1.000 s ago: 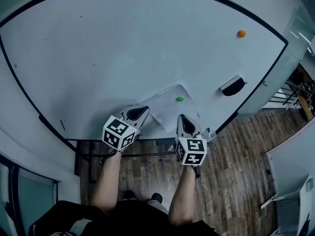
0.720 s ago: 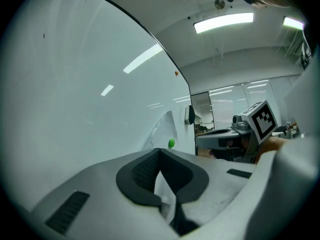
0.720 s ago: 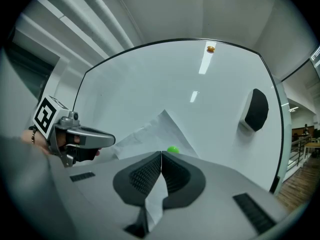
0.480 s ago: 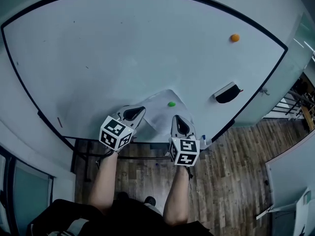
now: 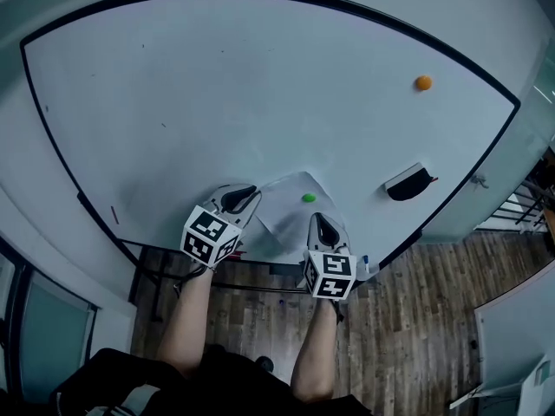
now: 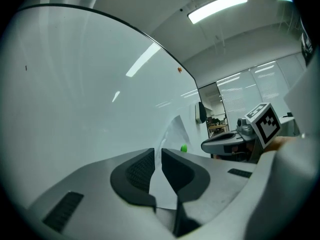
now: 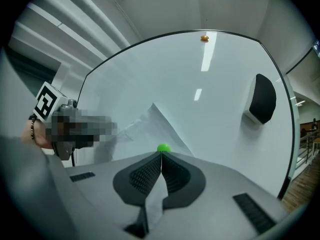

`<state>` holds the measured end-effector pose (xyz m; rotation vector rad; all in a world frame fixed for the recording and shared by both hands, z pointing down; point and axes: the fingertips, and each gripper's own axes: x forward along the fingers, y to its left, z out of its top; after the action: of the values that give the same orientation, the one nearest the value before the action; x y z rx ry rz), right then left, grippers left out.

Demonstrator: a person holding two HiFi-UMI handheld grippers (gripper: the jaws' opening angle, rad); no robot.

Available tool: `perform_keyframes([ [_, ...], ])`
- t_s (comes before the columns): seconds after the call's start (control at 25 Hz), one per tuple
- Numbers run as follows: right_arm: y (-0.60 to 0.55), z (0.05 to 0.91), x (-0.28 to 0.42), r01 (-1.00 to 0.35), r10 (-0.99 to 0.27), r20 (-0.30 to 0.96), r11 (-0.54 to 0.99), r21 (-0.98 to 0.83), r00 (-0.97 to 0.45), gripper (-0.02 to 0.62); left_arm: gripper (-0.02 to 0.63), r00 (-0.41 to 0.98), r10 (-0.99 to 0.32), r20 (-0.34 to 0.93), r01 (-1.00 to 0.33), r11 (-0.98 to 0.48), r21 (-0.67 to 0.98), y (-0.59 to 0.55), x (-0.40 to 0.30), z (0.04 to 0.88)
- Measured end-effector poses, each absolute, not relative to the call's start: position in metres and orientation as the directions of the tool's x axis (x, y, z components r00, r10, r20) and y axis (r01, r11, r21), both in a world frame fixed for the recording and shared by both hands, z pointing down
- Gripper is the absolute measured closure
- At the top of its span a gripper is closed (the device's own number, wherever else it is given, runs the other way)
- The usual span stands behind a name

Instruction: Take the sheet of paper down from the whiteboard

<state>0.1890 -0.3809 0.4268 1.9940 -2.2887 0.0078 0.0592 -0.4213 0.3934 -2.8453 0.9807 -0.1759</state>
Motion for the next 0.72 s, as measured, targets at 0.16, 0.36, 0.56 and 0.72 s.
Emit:
perform_keyframes([
  [0.16,-0.390,0.426,0.189,-0.987,-0.986,0.083,0.150,0.064,-0.144,0.572,0.545,0.772,-0.624,0.121,-0.593,-0.776,-0.217,-0.428,0.061,0.398],
  [0.36,-0.398,0.428,0.188,-0.985,-0.985,0.085,0.158,0.063,-0.153,0.572,0.469,0.753,-0.625,0.206,-0.565,-0.775,-0.283,-0.435,0.070,0.413],
  [0.56,-0.405,0.432,0.187,-0.985,-0.984,0.091,0.160,0.059,-0.155,0.572,0.471,0.760,-0.602,0.244,-0.551,-0.797,-0.249,-0.441,0.075,0.428],
  [0.72,-0.409,0.436,0.187,-0.986,-0.984,0.099,0.152,0.066,-0.145,0.572,0.503,0.754,-0.605,0.255,-0.565,-0.796,-0.220,-0.445,0.073,0.435],
])
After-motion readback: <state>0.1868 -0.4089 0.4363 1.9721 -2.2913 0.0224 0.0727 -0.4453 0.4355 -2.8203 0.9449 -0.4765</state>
